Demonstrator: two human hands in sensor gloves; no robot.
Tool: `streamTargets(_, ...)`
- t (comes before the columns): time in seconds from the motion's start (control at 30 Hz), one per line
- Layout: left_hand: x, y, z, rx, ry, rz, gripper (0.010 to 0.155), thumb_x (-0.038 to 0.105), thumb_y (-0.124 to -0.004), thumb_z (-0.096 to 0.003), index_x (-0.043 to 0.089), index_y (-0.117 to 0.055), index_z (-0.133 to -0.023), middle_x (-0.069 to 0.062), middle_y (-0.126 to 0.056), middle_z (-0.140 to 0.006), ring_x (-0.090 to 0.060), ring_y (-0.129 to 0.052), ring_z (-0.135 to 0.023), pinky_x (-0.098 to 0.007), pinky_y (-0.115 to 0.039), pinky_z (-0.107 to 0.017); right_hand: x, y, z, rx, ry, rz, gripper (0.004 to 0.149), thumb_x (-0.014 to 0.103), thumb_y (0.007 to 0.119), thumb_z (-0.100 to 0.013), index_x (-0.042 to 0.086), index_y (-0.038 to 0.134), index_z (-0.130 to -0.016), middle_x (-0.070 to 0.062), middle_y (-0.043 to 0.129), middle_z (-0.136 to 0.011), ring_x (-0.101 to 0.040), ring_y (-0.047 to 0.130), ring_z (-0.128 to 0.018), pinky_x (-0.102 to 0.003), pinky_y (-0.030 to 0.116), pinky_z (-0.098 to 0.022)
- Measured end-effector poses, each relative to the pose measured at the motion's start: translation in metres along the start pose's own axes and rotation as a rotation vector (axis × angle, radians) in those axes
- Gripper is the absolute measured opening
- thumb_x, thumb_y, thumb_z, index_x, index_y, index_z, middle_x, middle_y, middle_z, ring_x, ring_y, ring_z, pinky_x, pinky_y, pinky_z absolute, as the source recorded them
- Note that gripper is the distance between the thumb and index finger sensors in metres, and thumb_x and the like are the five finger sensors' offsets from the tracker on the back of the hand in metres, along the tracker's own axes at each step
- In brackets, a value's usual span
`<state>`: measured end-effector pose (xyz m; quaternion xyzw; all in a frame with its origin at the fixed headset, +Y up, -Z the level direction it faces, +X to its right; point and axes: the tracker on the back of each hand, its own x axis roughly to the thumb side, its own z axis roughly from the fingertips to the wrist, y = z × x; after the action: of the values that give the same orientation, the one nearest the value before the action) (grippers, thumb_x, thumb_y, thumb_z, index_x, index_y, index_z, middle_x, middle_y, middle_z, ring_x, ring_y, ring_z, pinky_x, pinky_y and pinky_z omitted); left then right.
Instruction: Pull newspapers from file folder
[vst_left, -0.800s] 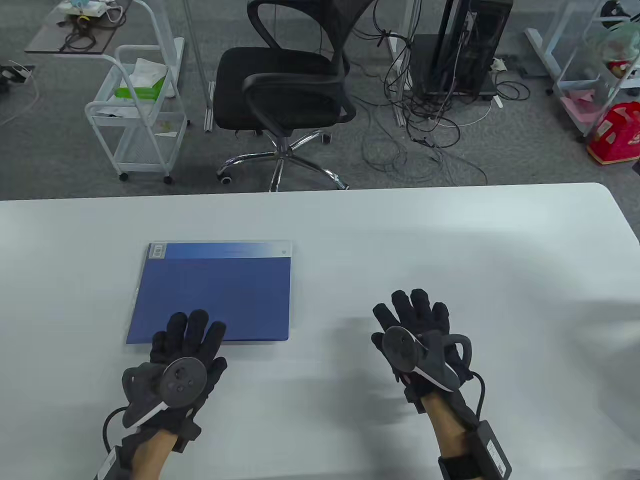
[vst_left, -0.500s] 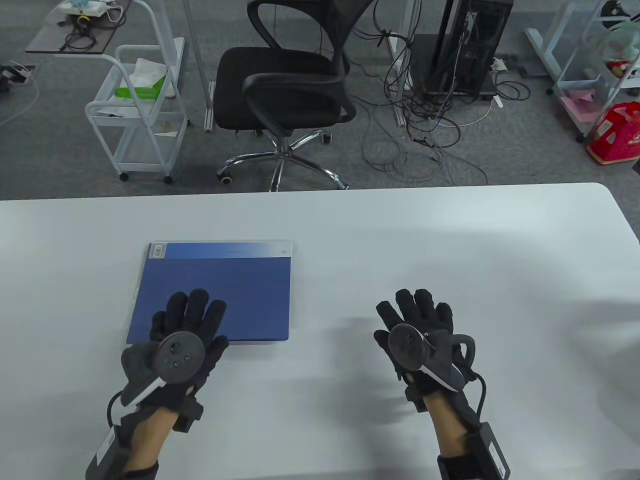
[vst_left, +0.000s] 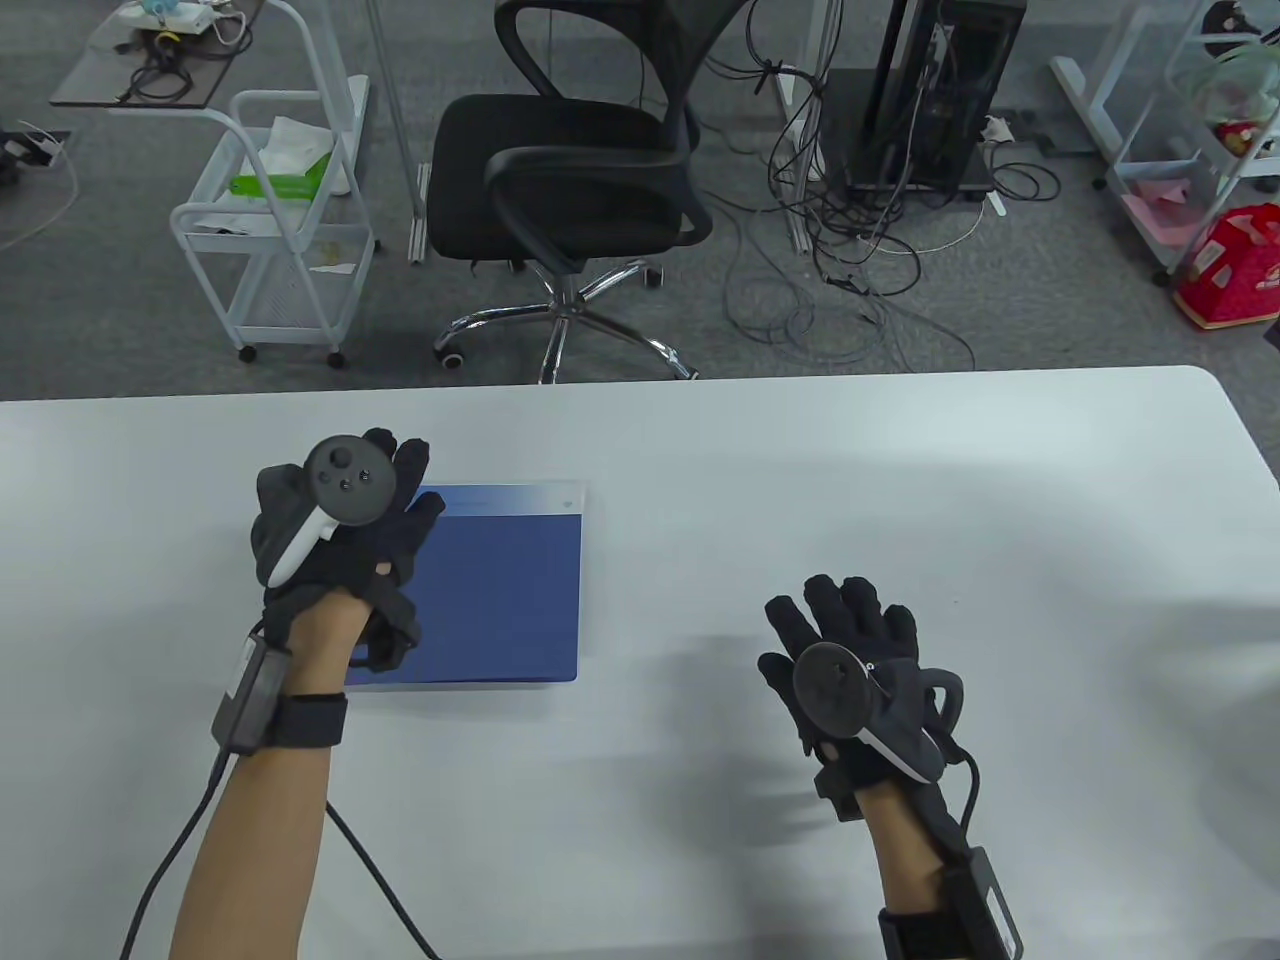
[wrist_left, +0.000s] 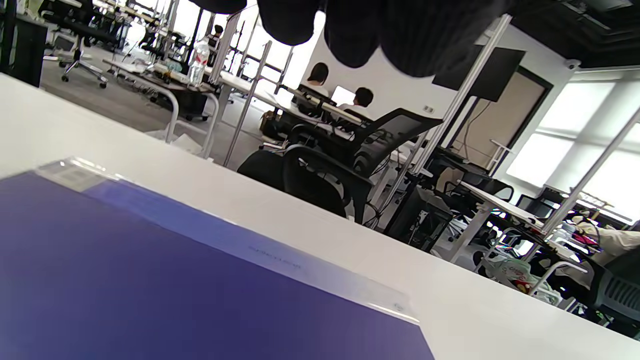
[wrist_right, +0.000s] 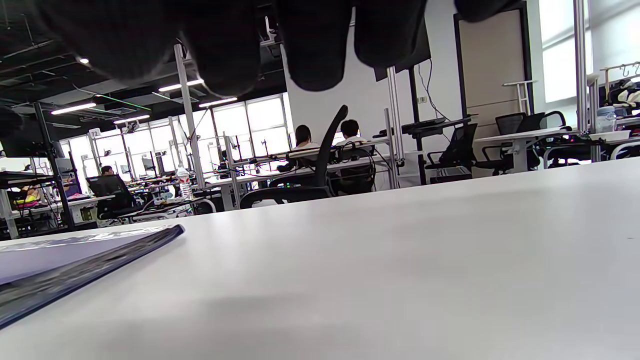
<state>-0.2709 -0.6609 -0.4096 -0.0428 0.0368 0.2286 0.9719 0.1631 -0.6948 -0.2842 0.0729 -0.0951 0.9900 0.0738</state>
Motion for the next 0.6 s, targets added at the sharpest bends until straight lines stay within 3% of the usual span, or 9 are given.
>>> streamTargets(0.23,-0.026,-0.059,-0.048,-0.163,0.076,0.068,0.068,0.043,-0.071,-0.0509,0.025,-0.054,-0.114,-0.011,-0.037,-0.125,-0.049,-0.028,-0.113,-0.069,-0.028,-0.076,-0.01,0.008,-0.001,0.043,0.029,-0.007,0.059,0.054,0.072,-0.039,0.035,0.071,-0.094,-0.01,0.068,-0.107,-0.045,0.063,-0.101,-0.072,0.049,-0.065)
streamTargets(0.4,-0.042,-0.095,-0.063,-0.307,0.1,0.073,0.073,0.044,-0.071,-0.0508,0.026,-0.041,-0.115,-0.009,-0.021,-0.124,-0.04,-0.014,-0.111,-0.061,-0.017,-0.076,-0.015,0.015,-0.002,0.074,0.05,-0.006,0.059,0.054,0.072,-0.039,0.035,0.071,-0.094,-0.01,0.068,-0.107,-0.046,0.063,-0.101,-0.072,0.049,-0.065)
streamTargets(0.6,-0.043,-0.102,-0.064,-0.292,0.078,-0.116,0.081,0.045,-0.08,-0.0456,0.027,-0.043,-0.115,-0.008,-0.027,-0.126,-0.042,-0.024,-0.116,-0.064,-0.022,-0.079,-0.018,0.018,-0.002,0.092,0.061,-0.016,0.059,0.054,0.072,-0.039,0.034,0.071,-0.094,-0.01,0.069,-0.107,-0.046,0.063,-0.101,-0.071,0.049,-0.065)
